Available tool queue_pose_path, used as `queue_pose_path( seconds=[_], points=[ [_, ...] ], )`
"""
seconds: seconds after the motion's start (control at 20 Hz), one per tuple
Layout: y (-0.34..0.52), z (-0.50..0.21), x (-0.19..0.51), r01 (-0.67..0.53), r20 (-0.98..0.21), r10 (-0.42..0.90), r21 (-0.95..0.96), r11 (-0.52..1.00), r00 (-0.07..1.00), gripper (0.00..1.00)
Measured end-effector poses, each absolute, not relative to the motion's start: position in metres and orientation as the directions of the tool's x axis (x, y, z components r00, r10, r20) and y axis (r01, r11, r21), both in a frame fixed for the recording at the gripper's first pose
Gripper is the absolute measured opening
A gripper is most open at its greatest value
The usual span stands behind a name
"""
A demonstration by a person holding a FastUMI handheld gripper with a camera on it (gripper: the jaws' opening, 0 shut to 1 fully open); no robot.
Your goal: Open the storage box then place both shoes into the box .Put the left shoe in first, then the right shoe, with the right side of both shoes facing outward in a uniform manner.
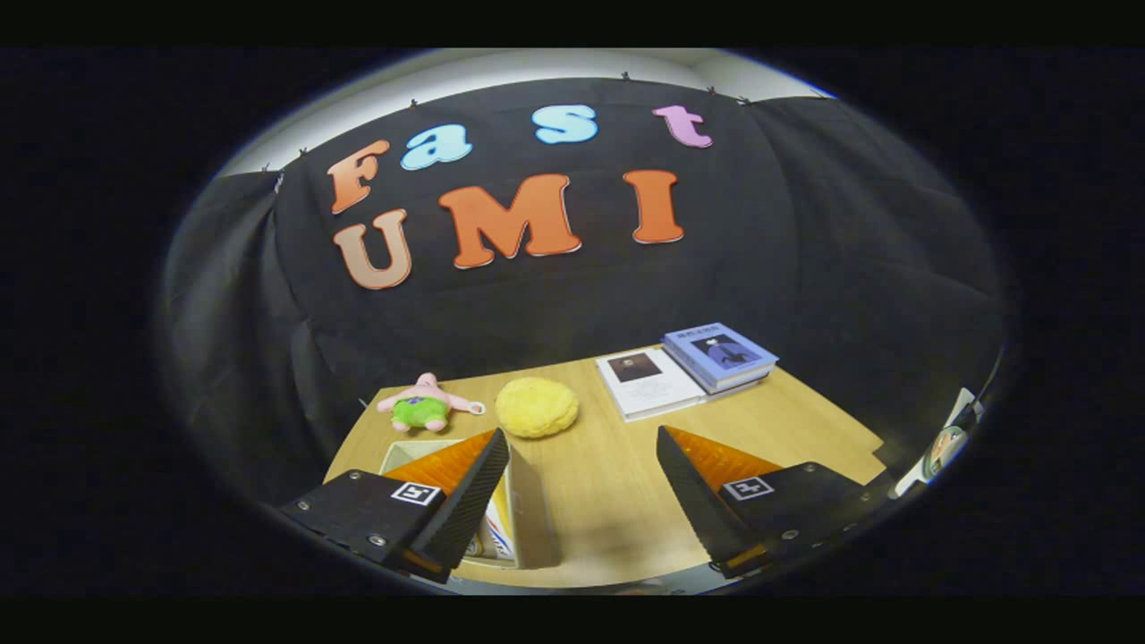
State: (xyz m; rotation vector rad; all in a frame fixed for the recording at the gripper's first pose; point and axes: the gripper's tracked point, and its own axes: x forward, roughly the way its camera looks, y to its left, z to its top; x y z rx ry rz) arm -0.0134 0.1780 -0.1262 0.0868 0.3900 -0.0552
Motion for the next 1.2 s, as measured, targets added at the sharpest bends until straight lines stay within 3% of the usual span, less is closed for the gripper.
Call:
queue_pose_path(
  seconds=[0.55, 1.2],
  points=[
    [0.041, 0.005, -0.022, 0.144, -0.059, -0.142, 0.035, 0.989, 0.988, 0.98],
    [-0.04, -0.012, -0.028, 0.144, -0.085, -0.136, 0.086, 0.986, 0.987, 0.98]
  ],
)
